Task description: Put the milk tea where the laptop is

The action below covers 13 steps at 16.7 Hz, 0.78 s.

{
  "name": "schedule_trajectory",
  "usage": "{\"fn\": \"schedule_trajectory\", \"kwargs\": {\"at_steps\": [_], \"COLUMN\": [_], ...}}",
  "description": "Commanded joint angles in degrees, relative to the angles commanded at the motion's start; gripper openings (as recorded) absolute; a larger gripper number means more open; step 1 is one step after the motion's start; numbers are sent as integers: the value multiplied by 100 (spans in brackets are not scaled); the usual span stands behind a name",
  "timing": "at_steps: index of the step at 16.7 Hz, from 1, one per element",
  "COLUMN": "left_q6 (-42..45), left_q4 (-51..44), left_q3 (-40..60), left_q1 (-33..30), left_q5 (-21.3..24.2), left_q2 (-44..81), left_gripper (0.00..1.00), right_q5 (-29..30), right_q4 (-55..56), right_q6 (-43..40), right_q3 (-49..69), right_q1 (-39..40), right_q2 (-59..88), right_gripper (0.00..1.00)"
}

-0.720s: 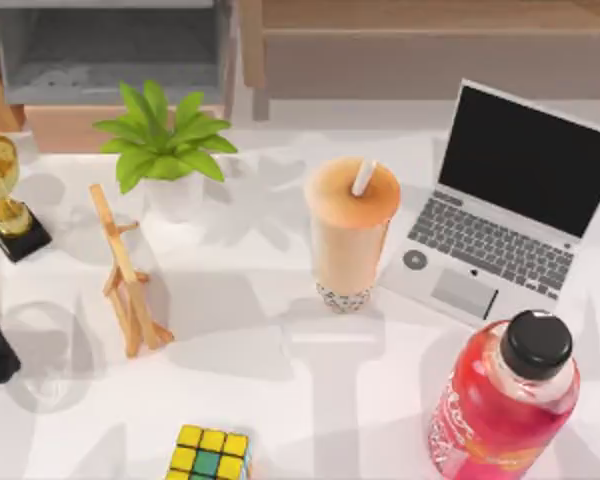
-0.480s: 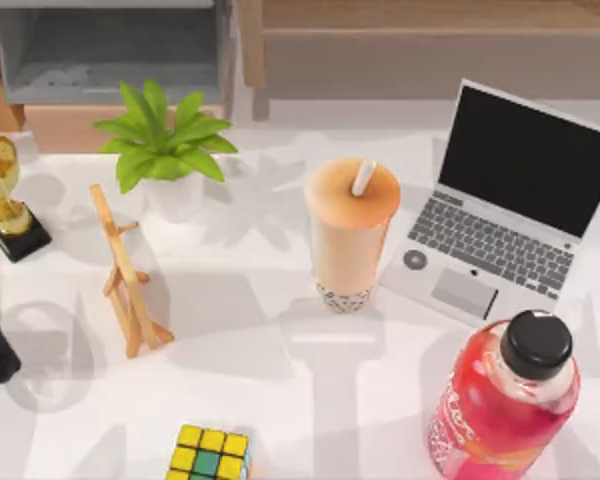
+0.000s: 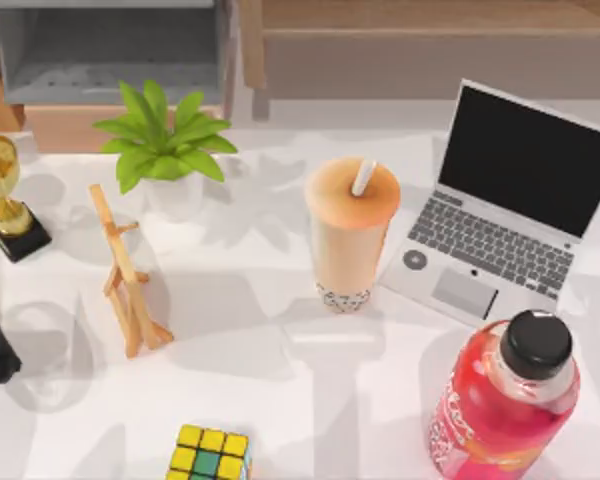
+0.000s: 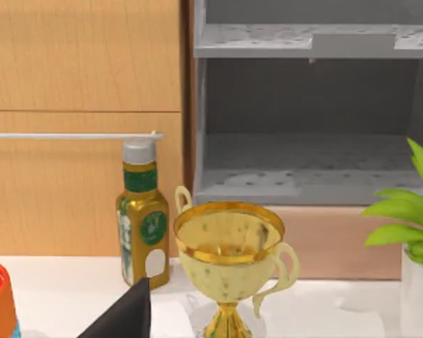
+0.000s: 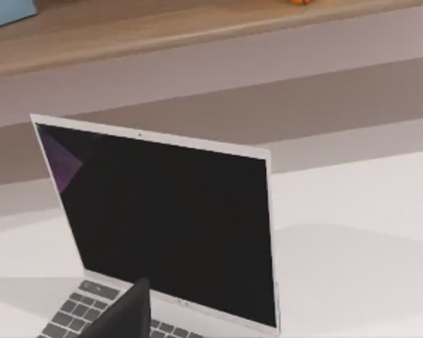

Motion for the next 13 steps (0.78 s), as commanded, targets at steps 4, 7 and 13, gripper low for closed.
{"fn": "schedule_trajectory", "kwargs": {"at_steps": [4,7,13], "left_q6": [0,0,0], "left_q4": [0,0,0], "left_q3": [0,0,0], "left_q1": [0,0,0], "left_q5": [0,0,0], "left_q2": [0,0,0], "left_gripper": [100,100,100], "right_q5": [1037,1679,2503], "right_q4": [-457,-812,-1385], "right_q6": [1047,1801,2840], "right_q3": [1227,2215,3791], "right_q1": [1202,2124,3585], "right_q2": [1993,3448,5654], "right_gripper": [100,100,100]}}
